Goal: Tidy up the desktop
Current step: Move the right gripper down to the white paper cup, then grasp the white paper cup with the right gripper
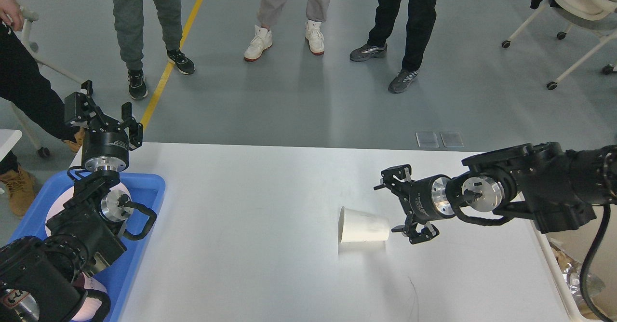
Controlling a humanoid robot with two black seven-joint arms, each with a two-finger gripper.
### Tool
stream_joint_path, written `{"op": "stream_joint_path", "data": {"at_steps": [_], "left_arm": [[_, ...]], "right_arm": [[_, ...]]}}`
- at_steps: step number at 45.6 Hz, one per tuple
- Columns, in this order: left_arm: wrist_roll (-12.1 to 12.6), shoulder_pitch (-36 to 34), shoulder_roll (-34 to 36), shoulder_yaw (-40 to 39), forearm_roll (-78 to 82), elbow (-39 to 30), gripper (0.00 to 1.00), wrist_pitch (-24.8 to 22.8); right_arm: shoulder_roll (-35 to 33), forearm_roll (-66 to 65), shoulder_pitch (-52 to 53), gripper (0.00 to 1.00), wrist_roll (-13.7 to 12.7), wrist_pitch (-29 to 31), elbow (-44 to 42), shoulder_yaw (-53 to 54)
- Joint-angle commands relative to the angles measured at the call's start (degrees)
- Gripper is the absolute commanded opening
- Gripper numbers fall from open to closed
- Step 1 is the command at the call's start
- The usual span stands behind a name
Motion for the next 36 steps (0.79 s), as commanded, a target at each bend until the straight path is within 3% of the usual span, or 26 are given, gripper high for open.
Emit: {"op": "stream_joint_path", "data": {"at_steps": [1,36], "left_arm": [[0.01,0.0,0.0,0.0,-0.01,0.0,0.96,0.0],[0.01,0.0,0.0,0.0,-0.01,0.0,0.96,0.0]], "right_arm": [[0.85,1.29,-4.63,1.0,-1.13,-2.69,-2.52,2.86],[5.16,3.06,-17.2,1.0,-1.93,-10.69,-13.33,16.13]]}}
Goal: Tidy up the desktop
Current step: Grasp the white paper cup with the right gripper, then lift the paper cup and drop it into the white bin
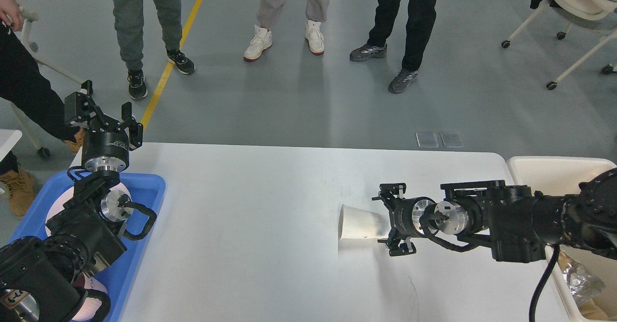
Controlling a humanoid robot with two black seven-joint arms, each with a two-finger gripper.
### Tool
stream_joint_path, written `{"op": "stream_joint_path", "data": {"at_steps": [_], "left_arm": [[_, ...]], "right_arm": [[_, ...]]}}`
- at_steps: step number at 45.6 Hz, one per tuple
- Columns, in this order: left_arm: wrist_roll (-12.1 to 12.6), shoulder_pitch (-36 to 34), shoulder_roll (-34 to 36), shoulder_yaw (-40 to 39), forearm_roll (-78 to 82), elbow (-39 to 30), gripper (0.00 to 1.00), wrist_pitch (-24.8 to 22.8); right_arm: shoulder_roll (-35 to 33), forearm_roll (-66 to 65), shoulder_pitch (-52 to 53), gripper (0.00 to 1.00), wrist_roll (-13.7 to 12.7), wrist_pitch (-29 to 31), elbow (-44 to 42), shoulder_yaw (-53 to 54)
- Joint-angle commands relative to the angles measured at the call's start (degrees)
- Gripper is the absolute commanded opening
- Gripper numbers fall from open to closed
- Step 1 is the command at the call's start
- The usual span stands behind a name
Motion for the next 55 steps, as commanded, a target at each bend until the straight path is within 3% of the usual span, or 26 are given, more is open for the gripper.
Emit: {"op": "stream_joint_path", "data": {"at_steps": [1,16,20,24,34,40,45,55], "left_arm": [[-0.08,0.0,0.0,0.0,0.01,0.0,0.96,0.0],[0.01,0.0,0.0,0.0,0.01,0.0,0.96,0.0],[0.01,0.0,0.0,0.0,0.01,0.0,0.96,0.0],[0.01,0.0,0.0,0.0,0.01,0.0,0.96,0.0],[0.01,0.0,0.0,0.0,0.01,0.0,0.96,0.0],[-0.08,0.0,0.0,0.0,0.01,0.0,0.96,0.0],[-0.08,0.0,0.0,0.0,0.01,0.0,0.96,0.0],[0.01,0.0,0.0,0.0,0.01,0.0,0.96,0.0]], "right_arm": [[1.23,0.0,-1.63,1.0,0.0,-0.12,-0.96,1.17],[3.16,-1.06,-2.87,0.95,0.09,-2.22,-2.89,2.4],[3.6,-1.32,-2.95,0.84,0.18,-5.47,-2.8,2.49],[4.22,-1.41,-3.57,0.63,0.18,-5.92,-2.8,2.49],[4.83,-3.78,-4.1,0.59,0.26,-6.71,-3.24,4.16],[4.92,-3.87,-3.92,0.3,0.18,-6.71,-2.89,4.25],[4.92,-3.87,-3.39,0.15,0.26,-6.62,-2.54,4.25],[4.13,-3.87,-1.38,0.0,0.26,-6.36,-1.05,4.16]]}}
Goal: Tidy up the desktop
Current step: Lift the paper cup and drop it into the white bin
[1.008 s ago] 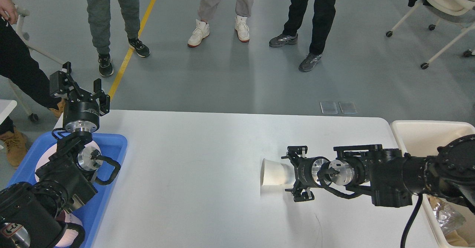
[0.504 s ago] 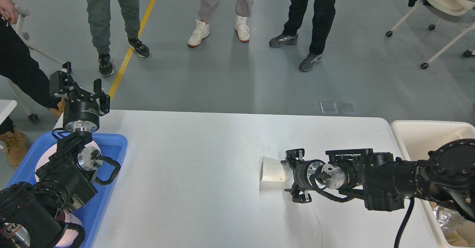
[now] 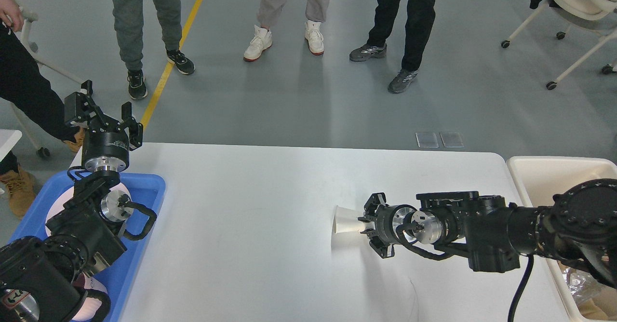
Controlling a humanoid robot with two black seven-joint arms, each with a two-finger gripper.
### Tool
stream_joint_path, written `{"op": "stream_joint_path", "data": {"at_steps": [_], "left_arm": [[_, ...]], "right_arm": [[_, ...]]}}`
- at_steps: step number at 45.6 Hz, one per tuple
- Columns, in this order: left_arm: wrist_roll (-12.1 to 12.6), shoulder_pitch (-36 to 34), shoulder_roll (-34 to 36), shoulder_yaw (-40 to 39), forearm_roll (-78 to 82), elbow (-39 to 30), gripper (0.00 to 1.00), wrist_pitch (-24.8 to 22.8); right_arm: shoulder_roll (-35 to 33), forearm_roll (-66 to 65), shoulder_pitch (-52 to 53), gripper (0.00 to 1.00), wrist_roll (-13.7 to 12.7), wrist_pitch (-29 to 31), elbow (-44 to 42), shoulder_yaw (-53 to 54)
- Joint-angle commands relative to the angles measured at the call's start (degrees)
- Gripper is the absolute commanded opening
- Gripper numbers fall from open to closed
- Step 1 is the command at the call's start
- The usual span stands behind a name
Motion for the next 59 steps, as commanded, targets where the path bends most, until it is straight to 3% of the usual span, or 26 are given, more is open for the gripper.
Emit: {"op": "stream_joint_path", "data": {"at_steps": [1,16,26,39,50,59], "left_arm": [[0.05,0.0,0.0,0.0,0.0,0.0,0.96,0.0],[-0.04,0.0,0.0,0.0,0.0,0.0,0.96,0.0],[0.05,0.0,0.0,0.0,0.0,0.0,0.96,0.0],[0.05,0.0,0.0,0.0,0.0,0.0,0.96,0.0],[0.05,0.0,0.0,0.0,0.0,0.0,0.96,0.0],[0.05,0.0,0.0,0.0,0.0,0.0,0.96,0.0]], "right_arm": [[-0.94,0.0,1.71,0.0,0.05,0.18,1.18,-0.09],[-13.68,-3.69,13.3,0.0,-0.04,2.11,9.97,-1.23],[-22.38,-5.01,25.78,0.0,-0.21,8.79,13.05,-5.27],[-28.89,-5.1,39.94,0.01,-0.21,17.84,13.84,-12.74],[-29.77,-8.7,38.72,0.03,-0.12,16.01,12.44,-16.44],[-34.34,-10.54,28.8,0.03,-0.12,10.64,6.82,-17.85]]}}
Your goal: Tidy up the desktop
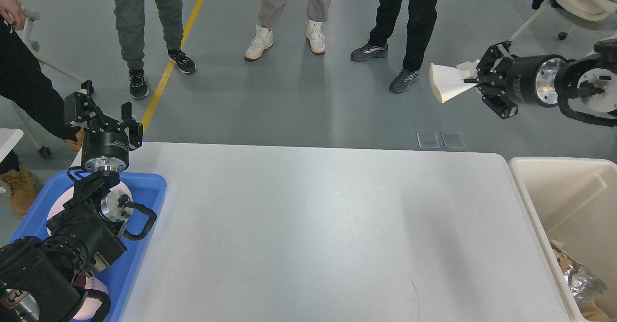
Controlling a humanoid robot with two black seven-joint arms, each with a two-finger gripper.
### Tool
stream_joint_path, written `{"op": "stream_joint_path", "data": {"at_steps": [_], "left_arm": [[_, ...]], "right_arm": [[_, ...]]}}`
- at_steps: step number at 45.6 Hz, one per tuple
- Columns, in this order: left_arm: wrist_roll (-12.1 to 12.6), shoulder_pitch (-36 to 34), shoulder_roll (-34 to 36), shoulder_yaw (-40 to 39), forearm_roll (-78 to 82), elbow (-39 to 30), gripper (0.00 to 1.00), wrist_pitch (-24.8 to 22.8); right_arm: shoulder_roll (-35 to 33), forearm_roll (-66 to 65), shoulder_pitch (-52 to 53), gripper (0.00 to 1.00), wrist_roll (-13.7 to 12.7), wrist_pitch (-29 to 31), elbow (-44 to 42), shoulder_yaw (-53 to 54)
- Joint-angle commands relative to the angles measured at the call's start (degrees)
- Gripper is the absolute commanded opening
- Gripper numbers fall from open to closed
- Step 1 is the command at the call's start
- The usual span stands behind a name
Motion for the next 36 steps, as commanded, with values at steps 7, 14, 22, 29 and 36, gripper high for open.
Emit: {"op": "stream_joint_path", "data": {"at_steps": [7,14,22,29,36], "left_arm": [[0.03,0.0,0.0,0.0,0.01,0.0,0.96,0.0],[0.03,0.0,0.0,0.0,0.01,0.0,0.96,0.0],[0.03,0.0,0.0,0.0,0.01,0.0,0.96,0.0],[0.03,0.0,0.0,0.0,0.01,0.0,0.96,0.0],[0.03,0.0,0.0,0.0,0.01,0.0,0.96,0.0]], "right_arm": [[-4.94,-2.79,-14.81,0.03,0.21,-5.05,-9.22,-0.16],[-5.03,-2.79,-24.74,0.04,0.39,-7.17,-19.15,0.45],[-3.54,-2.79,-34.15,0.09,0.56,-7.17,-27.77,1.16],[-0.73,-2.79,-40.13,0.28,0.56,-7.17,-32.52,1.51],[1.3,-2.79,-43.21,0.88,0.56,-7.25,-35.95,1.51]]}}
